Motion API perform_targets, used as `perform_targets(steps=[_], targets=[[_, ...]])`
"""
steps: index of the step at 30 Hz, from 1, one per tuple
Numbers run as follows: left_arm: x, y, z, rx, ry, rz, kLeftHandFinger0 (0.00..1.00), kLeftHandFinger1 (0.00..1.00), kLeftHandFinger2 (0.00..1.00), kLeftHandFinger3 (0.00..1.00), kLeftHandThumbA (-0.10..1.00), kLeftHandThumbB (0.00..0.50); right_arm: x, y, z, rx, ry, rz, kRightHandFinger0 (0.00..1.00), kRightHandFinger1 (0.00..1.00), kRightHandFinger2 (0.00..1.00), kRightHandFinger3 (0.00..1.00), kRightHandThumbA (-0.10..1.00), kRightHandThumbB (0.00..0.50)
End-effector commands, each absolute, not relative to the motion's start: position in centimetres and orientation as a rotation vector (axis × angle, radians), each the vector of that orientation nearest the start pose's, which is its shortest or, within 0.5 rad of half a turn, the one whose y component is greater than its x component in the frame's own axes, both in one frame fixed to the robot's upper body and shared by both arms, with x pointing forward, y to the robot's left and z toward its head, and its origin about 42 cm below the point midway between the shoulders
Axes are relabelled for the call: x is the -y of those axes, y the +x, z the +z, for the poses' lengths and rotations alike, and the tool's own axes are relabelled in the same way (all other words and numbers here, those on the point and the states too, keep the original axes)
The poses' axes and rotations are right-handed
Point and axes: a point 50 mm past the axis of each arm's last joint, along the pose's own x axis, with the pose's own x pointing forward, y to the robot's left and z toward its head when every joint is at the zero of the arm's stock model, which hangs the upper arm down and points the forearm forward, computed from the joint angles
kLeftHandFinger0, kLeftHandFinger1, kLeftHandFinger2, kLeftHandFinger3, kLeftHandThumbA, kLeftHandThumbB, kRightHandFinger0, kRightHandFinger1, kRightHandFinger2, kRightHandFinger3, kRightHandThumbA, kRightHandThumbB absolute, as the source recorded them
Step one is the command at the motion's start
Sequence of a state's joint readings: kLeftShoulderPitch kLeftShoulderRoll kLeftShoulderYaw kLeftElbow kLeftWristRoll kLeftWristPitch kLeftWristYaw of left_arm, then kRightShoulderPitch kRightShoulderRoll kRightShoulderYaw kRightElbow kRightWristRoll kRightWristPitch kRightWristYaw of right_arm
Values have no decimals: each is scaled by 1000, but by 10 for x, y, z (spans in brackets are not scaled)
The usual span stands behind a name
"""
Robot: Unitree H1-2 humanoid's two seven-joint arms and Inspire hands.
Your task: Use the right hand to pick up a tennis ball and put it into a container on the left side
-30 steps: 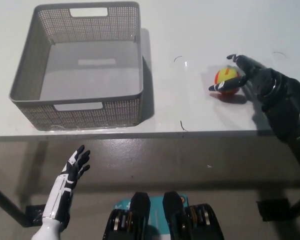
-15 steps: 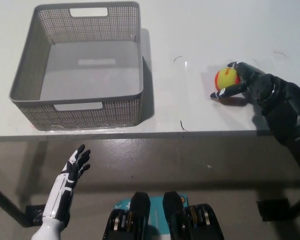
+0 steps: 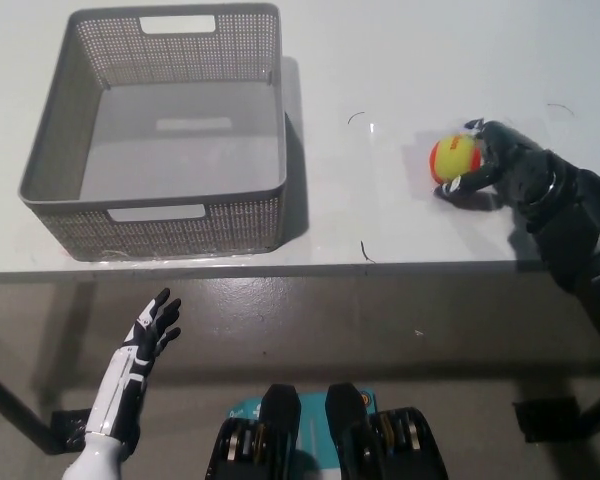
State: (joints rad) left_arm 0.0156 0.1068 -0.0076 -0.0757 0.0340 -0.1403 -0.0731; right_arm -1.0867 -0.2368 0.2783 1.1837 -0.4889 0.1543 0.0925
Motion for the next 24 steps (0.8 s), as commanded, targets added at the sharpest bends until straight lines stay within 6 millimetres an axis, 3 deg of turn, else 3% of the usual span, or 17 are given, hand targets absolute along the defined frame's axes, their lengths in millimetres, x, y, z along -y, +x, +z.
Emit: perform_targets(steps=[1, 3, 4, 5, 6, 7, 10, 13, 15, 17, 23, 24], targets=[[-238, 283, 132, 240, 174, -102, 1000, 1000, 1000, 1000, 1000, 86, 219, 580, 273, 3, -870, -10, 4, 25, 125, 279, 564, 92], [-238, 284, 133, 243, 178, -101, 1000, 1000, 1000, 1000, 1000, 97, 218, 578, 272, 44, -848, -30, 0, 0, 17, 139, 587, 8], [-238, 285, 133, 241, 177, -102, 1000, 1000, 1000, 1000, 1000, 104, 218, 578, 271, 54, -827, -35, 0, 0, 1, 109, 587, 0], [-238, 285, 134, 238, 176, -104, 1000, 1000, 1000, 1000, 1000, 111, 219, 578, 271, 58, -817, -40, 0, 1, 16, 124, 583, 0], [-238, 285, 134, 236, 176, -104, 1000, 1000, 1000, 1000, 1000, 112, 219, 578, 270, 64, -815, -42, 0, 84, 76, 147, 579, 0], [-238, 285, 134, 235, 181, -103, 1000, 1000, 1000, 1000, 1000, 112, 219, 577, 270, 68, -810, -43, 0, 101, 85, 126, 573, 0], [-237, 285, 136, 236, 181, -102, 1000, 1000, 1000, 1000, 1000, 107, 221, 577, 270, 70, -786, -55, 0, 94, 121, 160, 545, 0], [-237, 286, 137, 242, 189, -101, 1000, 1000, 1000, 1000, 1000, 100, 222, 578, 270, 72, -772, -73, 0, 167, 360, 232, 547, 0], [-238, 287, 136, 247, 192, -103, 1000, 1000, 1000, 1000, 1000, 95, 223, 578, 272, 74, -766, -80, 0, 190, 455, 250, 544, 0], [-238, 288, 137, 259, 196, -101, 1000, 1000, 1000, 1000, 1000, 82, 224, 579, 273, 81, -754, -87, 0, 261, 603, 336, 547, 0], [-239, 287, 137, 254, 200, -102, 1000, 1000, 1000, 1000, 1000, 93, 214, 580, 290, 143, -678, -78, 0, 189, 544, 458, 545, 0], [-238, 288, 136, 254, 197, -99, 1000, 1000, 1000, 1000, 1000, 95, 208, 581, 297, 173, -657, -67, 0, 103, 443, 429, 560, 0]])
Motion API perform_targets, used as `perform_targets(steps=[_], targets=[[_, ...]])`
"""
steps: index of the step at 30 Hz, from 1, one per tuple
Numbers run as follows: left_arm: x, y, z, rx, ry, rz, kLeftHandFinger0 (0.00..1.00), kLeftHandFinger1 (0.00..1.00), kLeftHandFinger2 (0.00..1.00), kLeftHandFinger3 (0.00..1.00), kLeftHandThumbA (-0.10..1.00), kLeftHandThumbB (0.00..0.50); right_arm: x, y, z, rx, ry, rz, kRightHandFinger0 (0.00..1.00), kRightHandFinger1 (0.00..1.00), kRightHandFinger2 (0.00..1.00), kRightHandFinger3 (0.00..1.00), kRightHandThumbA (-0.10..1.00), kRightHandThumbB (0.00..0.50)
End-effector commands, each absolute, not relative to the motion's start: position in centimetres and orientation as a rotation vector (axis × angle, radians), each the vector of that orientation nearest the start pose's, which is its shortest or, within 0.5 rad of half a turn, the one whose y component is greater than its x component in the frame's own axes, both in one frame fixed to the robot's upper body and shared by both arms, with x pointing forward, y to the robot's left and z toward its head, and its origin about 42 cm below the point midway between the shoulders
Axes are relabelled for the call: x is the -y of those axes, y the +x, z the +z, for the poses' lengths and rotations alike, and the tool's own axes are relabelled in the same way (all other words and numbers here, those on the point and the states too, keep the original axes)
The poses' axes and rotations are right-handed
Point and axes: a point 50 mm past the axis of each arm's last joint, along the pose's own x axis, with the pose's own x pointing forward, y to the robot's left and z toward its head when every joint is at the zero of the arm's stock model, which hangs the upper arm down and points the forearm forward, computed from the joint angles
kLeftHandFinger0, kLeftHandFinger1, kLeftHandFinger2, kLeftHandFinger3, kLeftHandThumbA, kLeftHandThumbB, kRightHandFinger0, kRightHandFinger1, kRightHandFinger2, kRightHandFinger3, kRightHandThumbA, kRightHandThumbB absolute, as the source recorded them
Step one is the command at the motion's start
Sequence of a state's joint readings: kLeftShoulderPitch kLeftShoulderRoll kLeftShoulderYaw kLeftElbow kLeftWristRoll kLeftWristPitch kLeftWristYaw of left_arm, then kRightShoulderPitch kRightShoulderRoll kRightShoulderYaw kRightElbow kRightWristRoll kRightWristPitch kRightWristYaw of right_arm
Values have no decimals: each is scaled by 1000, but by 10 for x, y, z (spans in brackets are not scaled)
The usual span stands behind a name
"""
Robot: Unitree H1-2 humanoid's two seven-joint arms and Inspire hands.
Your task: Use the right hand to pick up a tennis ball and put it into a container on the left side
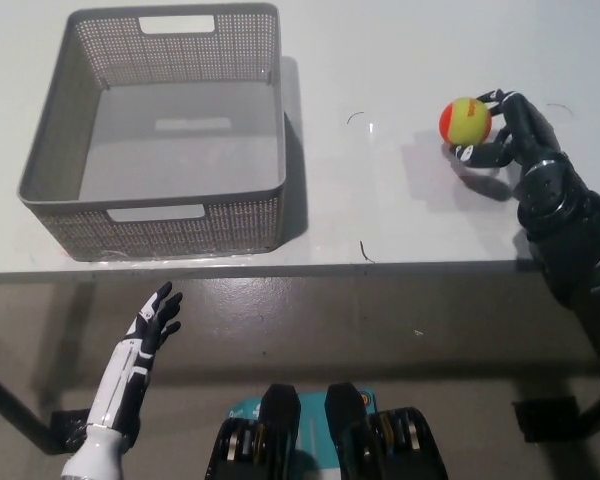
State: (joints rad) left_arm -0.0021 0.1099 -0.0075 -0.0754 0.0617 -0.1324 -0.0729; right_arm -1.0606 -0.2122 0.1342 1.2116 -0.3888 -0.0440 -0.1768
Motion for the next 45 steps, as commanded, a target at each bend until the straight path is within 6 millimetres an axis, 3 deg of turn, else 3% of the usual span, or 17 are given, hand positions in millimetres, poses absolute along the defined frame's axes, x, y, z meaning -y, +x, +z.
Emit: perform_targets(steps=[1, 4, 6, 9, 16, 17, 19, 23, 32, 34, 39, 40, 41, 42, 43, 44, 45], targets=[[-238, 288, 135, 253, 196, -97, 1000, 1000, 1000, 1000, 1000, 98, 203, 581, 305, 196, -652, -62, 0, 58, 395, 396, 574, 0], [-238, 288, 134, 255, 197, -97, 1000, 1000, 1000, 1000, 1000, 95, 180, 580, 332, 278, -639, -33, 0, 122, 509, 551, 572, 0], [-239, 288, 134, 254, 195, -101, 1000, 1000, 1000, 1000, 1000, 93, 164, 578, 349, 339, -642, -12, 0, 232, 603, 541, 583, 0], [-238, 287, 133, 243, 196, -98, 1000, 1000, 1000, 1000, 1000, 98, 137, 573, 368, 409, -641, 27, 0, 197, 498, 518, 568, 0], [-239, 286, 133, 245, 208, -101, 1000, 1000, 1000, 1000, 1000, 89, 76, 564, 393, 473, -615, 136, 0, 248, 560, 618, 560, 0], [-239, 286, 133, 244, 209, -101, 1000, 1000, 1000, 1000, 1000, 90, 69, 562, 395, 477, -624, 143, 1, 232, 503, 560, 564, 0], [-239, 286, 133, 249, 217, -106, 1000, 1000, 1000, 1000, 1000, 80, 47, 557, 398, 481, -596, 182, 0, 141, 355, 381, 552, 0], [-238, 285, 133, 239, 228, -109, 1000, 1000, 1000, 1000, 1000, 81, 8, 547, 397, 492, -617, 237, 0, 97, 362, 343, 584, 0], [-236, 285, 133, 232, 222, -121, 1000, 1000, 1000, 1000, 1000, 71, -63, 529, 374, 475, -716, 347, 0, 210, 550, 508, 519, 0], [-236, 286, 134, 232, 226, -122, 1000, 1000, 1000, 1000, 1000, 72, -69, 528, 369, 445, -739, 358, 0, 255, 603, 434, 572, 0], [-237, 287, 134, 245, 234, -129, 1000, 1000, 1000, 1000, 1000, 59, -75, 526, 354, 431, -802, 358, 5, 327, 650, 532, 526, 0], [-237, 287, 134, 251, 235, -130, 1000, 1000, 1000, 1000, 1000, 52, -73, 526, 351, 415, -817, 355, 154, 426, 697, 584, 556, 48], [-237, 287, 135, 252, 235, -130, 1000, 1000, 1000, 1000, 1000, 52, -73, 527, 350, 412, -821, 354, 146, 300, 485, 460, 594, 51], [-237, 287, 135, 254, 237, -132, 1000, 1000, 1000, 1000, 1000, 52, -73, 527, 349, 406, -841, 349, 275, 397, 587, 750, 695, 134], [-237, 287, 134, 255, 234, -130, 1000, 1000, 1000, 1000, 1000, 57, -73, 528, 349, 389, -879, 358, 501, 675, 848, 980, 810, 190], [-237, 287, 134, 250, 233, -129, 1000, 1000, 1000, 1000, 1000, 66, -72, 529, 350, 364, -908, 381, 852, 1000, 1000, 1000, 885, 265], [-236, 288, 134, 251, 234, -127, 1000, 1000, 1000, 1000, 1000, 67, -71, 530, 349, 359, -913, 391, 1000, 1000, 1000, 1000, 904, 299]])
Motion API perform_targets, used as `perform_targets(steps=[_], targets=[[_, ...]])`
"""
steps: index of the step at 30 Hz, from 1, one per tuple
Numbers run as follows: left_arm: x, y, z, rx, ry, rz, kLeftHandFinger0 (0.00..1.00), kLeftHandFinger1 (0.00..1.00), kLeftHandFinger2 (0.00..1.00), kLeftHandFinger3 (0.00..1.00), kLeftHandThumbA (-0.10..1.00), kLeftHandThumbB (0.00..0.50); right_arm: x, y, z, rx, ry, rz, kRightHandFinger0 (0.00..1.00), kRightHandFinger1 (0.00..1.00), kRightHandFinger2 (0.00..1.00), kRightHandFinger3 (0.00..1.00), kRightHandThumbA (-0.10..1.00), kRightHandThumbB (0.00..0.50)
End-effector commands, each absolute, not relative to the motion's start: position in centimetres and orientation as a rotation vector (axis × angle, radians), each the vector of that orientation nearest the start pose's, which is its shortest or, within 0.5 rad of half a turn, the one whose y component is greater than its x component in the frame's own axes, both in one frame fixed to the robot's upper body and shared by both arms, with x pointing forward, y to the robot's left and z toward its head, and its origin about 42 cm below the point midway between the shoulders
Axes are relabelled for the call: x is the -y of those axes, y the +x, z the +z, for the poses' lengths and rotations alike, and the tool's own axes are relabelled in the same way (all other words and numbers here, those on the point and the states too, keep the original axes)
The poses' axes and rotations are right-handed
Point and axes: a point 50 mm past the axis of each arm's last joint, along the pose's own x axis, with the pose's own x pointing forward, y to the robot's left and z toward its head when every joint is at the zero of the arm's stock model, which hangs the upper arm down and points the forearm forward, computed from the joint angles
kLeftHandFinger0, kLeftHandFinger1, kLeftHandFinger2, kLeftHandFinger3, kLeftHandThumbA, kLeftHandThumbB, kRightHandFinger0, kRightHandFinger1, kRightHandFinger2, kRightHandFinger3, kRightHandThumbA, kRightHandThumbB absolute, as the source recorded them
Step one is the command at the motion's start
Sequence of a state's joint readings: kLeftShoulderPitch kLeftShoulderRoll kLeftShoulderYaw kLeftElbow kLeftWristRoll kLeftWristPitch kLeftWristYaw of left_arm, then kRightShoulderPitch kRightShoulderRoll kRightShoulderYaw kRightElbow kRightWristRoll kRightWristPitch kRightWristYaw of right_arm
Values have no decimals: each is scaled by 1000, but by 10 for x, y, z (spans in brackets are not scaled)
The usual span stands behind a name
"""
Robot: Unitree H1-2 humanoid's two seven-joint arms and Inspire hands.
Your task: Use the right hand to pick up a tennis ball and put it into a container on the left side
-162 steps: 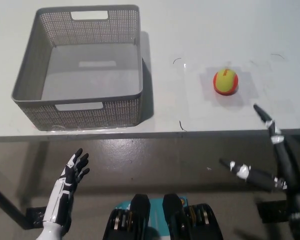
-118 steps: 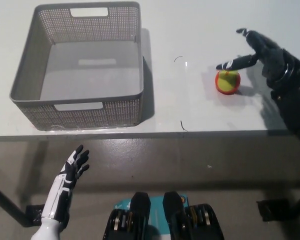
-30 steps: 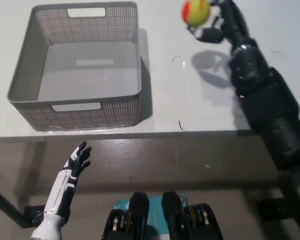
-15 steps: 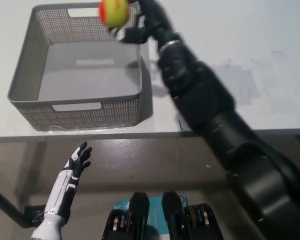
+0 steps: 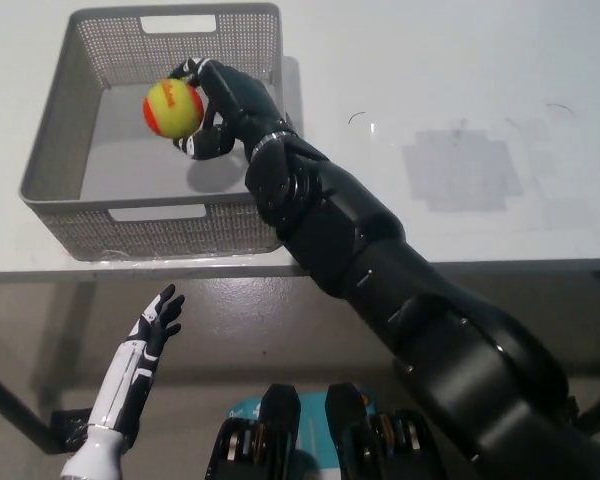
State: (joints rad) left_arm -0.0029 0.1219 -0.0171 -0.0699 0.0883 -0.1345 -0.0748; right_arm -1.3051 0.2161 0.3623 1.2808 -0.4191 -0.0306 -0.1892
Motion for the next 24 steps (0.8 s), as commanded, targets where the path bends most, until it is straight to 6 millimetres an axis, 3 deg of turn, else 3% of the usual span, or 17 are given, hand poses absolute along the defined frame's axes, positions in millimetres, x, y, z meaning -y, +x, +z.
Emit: perform_targets(steps=[1, 5, 9, 11, 17, 20, 21, 22, 24], targets=[[-236, 288, 133, 252, 235, -128, 1000, 1000, 1000, 1000, 1000, 68, -70, 530, 349, 376, -931, 389, 1000, 1000, 1000, 1000, 935, 324], [-236, 288, 133, 242, 231, -127, 1000, 1000, 1000, 1000, 1000, 83, -66, 532, 350, 376, -969, 391, 1000, 1000, 1000, 1000, 1000, 359], [-236, 288, 133, 248, 238, -130, 1000, 1000, 1000, 1000, 1000, 75, -62, 534, 353, 372, -985, 381, 1000, 1000, 1000, 1000, 1000, 471], [-236, 290, 133, 251, 239, -132, 1000, 1000, 1000, 1000, 1000, 76, -59, 536, 355, 375, -977, 379, 1000, 1000, 1000, 1000, 1000, 497], [-234, 294, 136, 254, 233, -143, 1000, 1000, 1000, 1000, 1000, 82, -43, 537, 389, 489, -896, 339, 1000, 1000, 1000, 1000, 1000, 500], [-232, 295, 137, 249, 231, -152, 1000, 1000, 1000, 1000, 1000, 89, -24, 530, 411, 582, -789, 302, 1000, 1000, 1000, 1000, 1000, 463], [-233, 295, 137, 251, 238, -153, 1000, 1000, 1000, 1000, 1000, 90, -10, 523, 423, 633, -734, 280, 1000, 1000, 1000, 1000, 1000, 422], [-233, 294, 137, 248, 233, -158, 1000, 1000, 1000, 1000, 1000, 91, 4, 515, 430, 678, -705, 253, 1000, 1000, 1000, 1000, 1000, 455], [-235, 295, 137, 239, 222, -161, 1000, 1000, 1000, 1000, 1000, 113, 39, 495, 440, 768, -647, 192, 1000, 1000, 1000, 1000, 1000, 438]])
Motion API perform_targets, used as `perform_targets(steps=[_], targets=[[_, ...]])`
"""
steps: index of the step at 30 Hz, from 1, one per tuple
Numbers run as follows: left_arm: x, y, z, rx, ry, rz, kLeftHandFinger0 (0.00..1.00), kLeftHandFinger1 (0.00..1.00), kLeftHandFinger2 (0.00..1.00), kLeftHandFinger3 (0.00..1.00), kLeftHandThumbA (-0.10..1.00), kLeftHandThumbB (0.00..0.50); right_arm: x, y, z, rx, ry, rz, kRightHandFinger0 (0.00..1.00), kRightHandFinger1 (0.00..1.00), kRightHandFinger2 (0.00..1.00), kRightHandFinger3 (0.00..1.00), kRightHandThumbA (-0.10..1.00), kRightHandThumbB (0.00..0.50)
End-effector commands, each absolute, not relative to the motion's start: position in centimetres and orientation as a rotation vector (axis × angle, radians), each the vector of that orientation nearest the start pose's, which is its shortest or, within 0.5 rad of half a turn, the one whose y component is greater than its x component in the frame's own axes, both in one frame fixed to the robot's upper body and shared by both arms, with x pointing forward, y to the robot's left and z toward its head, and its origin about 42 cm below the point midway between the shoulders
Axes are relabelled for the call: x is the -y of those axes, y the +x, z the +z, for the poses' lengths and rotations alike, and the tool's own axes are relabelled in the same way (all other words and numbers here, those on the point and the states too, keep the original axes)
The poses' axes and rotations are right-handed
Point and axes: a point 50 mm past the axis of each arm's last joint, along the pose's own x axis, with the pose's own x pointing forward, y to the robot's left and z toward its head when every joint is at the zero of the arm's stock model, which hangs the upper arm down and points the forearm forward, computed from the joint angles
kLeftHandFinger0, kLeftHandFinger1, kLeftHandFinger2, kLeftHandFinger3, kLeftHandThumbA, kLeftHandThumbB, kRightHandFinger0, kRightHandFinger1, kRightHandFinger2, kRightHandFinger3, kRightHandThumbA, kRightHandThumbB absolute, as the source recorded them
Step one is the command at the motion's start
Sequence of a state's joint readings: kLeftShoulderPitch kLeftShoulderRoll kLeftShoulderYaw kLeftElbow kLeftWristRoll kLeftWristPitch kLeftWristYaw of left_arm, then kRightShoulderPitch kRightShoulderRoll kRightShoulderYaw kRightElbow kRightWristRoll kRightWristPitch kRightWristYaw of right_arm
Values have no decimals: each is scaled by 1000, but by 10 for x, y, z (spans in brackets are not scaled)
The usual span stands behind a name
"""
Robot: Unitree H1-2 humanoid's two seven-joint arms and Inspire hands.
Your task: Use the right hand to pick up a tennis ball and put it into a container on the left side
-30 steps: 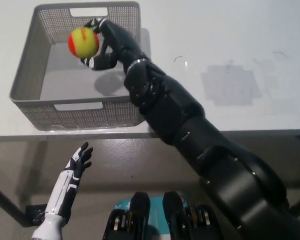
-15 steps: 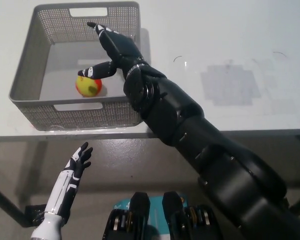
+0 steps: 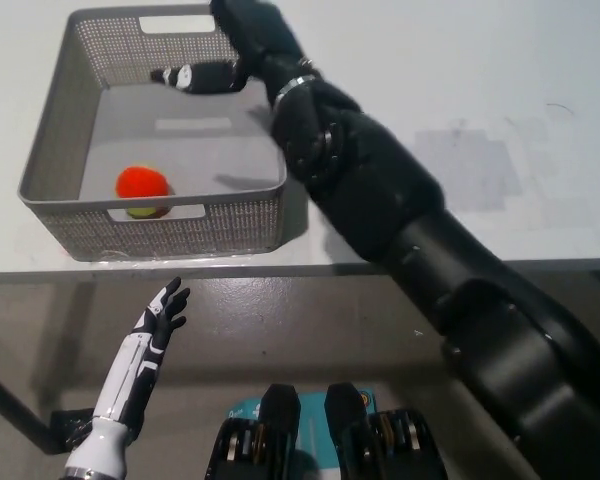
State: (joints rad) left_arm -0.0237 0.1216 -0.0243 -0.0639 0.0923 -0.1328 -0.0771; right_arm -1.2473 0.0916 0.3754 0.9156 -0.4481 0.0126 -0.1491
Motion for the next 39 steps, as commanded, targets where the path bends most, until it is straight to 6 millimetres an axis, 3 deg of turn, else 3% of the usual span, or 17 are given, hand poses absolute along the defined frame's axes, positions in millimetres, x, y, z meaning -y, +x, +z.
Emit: perform_targets(steps=[1, 4, 7, 10, 12, 13, 15, 20, 23, 24, 25, 28, 34, 39], targets=[[-235, 295, 138, 235, 222, -157, 1000, 1000, 1000, 1000, 1000, 113, 55, 487, 440, 795, -618, 178, 1000, 1000, 1000, 1000, 1000, 436], [-239, 294, 137, 244, 268, -152, 1000, 1000, 1000, 1000, 1000, 89, 115, 443, 429, 867, -548, 119, 1000, 1000, 1000, 1000, 1000, 406], [-240, 293, 135, 229, 261, -143, 1000, 1000, 1000, 1000, 1000, 92, 156, 409, 407, 895, -482, 80, 1000, 1000, 1000, 1000, 1000, 385], [-240, 293, 134, 222, 257, -137, 1000, 1000, 1000, 1000, 1000, 91, 179, 387, 384, 917, -466, 57, 1000, 1000, 1000, 1000, 1000, 367], [-239, 291, 131, 221, 247, -142, 1000, 1000, 1000, 1000, 1000, 84, 197, 362, 356, 920, -420, 42, 1000, 1000, 1000, 1000, 1000, 380], [-239, 292, 130, 220, 245, -142, 1000, 1000, 1000, 1000, 1000, 86, 203, 354, 344, 930, -393, 45, 1000, 1000, 1000, 1000, 1000, 354], [-239, 291, 129, 215, 239, -141, 1000, 1000, 1000, 1000, 1000, 88, 212, 339, 322, 922, -343, 54, 1000, 1000, 1000, 1000, 1000, 339], [-240, 294, 129, 215, 246, -135, 1000, 1000, 1000, 1000, 1000, 100, 225, 314, 271, 849, -307, 12, 1000, 1000, 1000, 1000, 1000, 385], [-240, 293, 127, 213, 241, -140, 1000, 1000, 1000, 1000, 1000, 100, 234, 303, 229, 767, -300, -8, 1000, 1000, 1000, 1000, 1000, 344], [-240, 293, 127, 213, 240, -140, 1000, 1000, 1000, 1000, 1000, 99, 235, 302, 228, 763, -299, -8, 1000, 1000, 1000, 1000, 1000, 343], [-239, 291, 126, 204, 236, -146, 1000, 1000, 1000, 1000, 1000, 108, 239, 295, 211, 710, -270, -8, 1000, 1000, 1000, 1000, 1000, 309], [-239, 292, 125, 206, 235, -152, 1000, 1000, 1000, 1000, 1000, 109, 249, 284, 175, 583, -266, 1, 1000, 1000, 1000, 1000, 1000, 311], [-239, 293, 123, 206, 231, -143, 1000, 1000, 1000, 1000, 1000, 117, 258, 271, 121, 414, -302, 60, 1000, 1000, 1000, 1000, 1000, 300], [-239, 292, 122, 199, 229, -131, 1000, 1000, 1000, 1000, 1000, 125, 253, 263, 105, 354, -252, 100, 1000, 1000, 1000, 1000, 1000, 340]])
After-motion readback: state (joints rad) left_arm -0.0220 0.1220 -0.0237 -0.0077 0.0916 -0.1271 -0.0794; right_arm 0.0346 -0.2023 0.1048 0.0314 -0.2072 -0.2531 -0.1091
